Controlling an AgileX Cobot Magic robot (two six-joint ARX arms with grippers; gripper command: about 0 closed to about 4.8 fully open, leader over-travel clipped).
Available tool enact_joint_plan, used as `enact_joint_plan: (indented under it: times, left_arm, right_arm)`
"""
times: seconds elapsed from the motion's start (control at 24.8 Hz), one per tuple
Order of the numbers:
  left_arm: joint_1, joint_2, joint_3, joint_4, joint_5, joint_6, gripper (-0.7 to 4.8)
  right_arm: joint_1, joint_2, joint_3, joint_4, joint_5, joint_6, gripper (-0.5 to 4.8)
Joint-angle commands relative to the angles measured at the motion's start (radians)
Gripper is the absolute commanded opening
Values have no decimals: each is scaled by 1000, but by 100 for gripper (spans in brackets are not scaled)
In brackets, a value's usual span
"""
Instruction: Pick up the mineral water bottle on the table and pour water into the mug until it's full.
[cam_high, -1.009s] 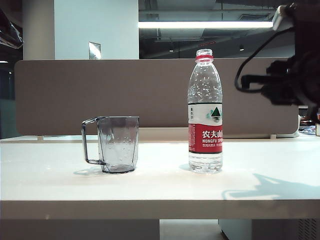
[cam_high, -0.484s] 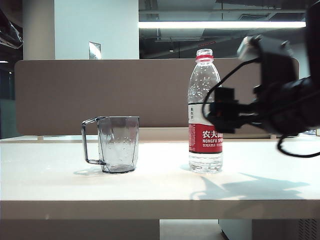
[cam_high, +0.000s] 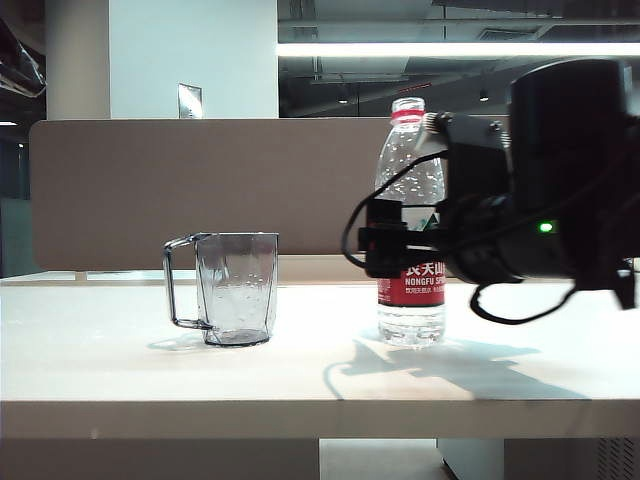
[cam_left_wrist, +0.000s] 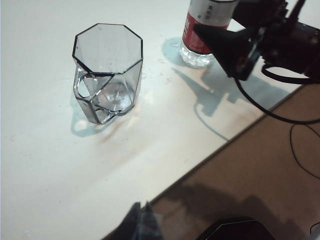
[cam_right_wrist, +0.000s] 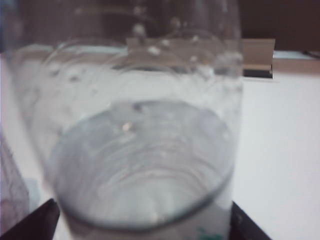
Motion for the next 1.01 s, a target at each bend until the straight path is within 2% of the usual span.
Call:
enact_joint_plan:
  times: [0.04, 0.2, 0.36, 0.52, 0.69, 0.81, 0.89, 1.01]
  left_arm:
    - [0, -2, 4, 10, 5, 0, -5]
    - [0, -2, 4, 10, 5, 0, -5]
    - [0, -2, 4, 10, 5, 0, -5]
    - [0, -2, 4, 10, 5, 0, -5]
    - [0, -2, 4, 10, 5, 0, -5]
    - [0, -2, 4, 10, 5, 0, -5]
    - [0, -2, 4, 10, 5, 0, -5]
    - [0, -2, 4, 11, 5, 0, -5]
  right_arm:
    - [2, 24, 44, 24, -2, 1, 479]
    - [2, 44, 83, -8, 5, 1, 476]
    - [-5, 44, 90, -16, 13, 1, 318]
    - [-11, 44, 97, -67, 13, 1, 296]
    - [-17, 44, 108, -113, 12, -1, 200]
    - [-19, 43, 116, -127, 13, -32, 199]
    - [-19, 33, 128, -160, 12, -151, 198]
    - [-19, -5, 149, -277, 13, -256, 198]
